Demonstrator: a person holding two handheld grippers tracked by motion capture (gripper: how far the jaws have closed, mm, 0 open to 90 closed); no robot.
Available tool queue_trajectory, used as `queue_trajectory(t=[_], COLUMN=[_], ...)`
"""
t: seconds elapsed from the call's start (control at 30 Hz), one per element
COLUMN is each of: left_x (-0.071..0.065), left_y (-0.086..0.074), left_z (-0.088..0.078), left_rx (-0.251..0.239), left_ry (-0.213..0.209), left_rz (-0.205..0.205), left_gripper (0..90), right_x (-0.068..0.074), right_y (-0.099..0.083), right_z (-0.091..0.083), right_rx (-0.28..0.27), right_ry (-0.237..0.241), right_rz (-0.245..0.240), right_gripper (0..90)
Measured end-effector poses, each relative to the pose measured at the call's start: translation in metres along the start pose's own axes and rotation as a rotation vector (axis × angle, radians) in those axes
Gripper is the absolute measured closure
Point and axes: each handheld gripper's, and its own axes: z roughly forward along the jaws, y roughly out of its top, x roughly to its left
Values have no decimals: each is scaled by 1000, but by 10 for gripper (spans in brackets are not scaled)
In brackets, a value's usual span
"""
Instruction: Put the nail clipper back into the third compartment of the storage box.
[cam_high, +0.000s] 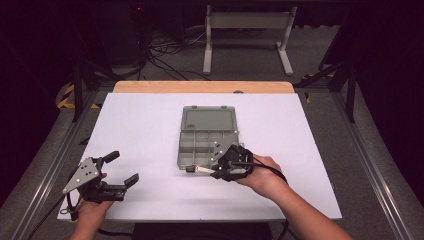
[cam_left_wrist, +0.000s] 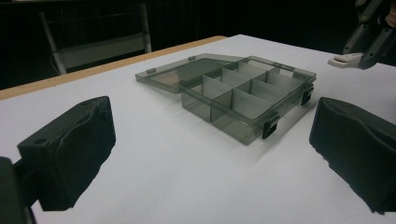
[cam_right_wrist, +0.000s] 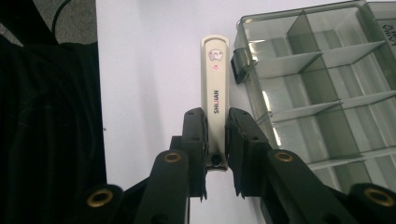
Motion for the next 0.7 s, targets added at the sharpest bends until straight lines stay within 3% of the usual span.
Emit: queue_trajectory(t=[0.7], left_x=[1], left_y=[0], left_z=[-1], left_rx=[2], left_ry=[-2], left_rz=[0], left_gripper=[12], right_x=[-37], right_y=[12], right_z=[-12], right_rx=[-53], right_ry=[-60], right_rz=[59], right_gripper=[776])
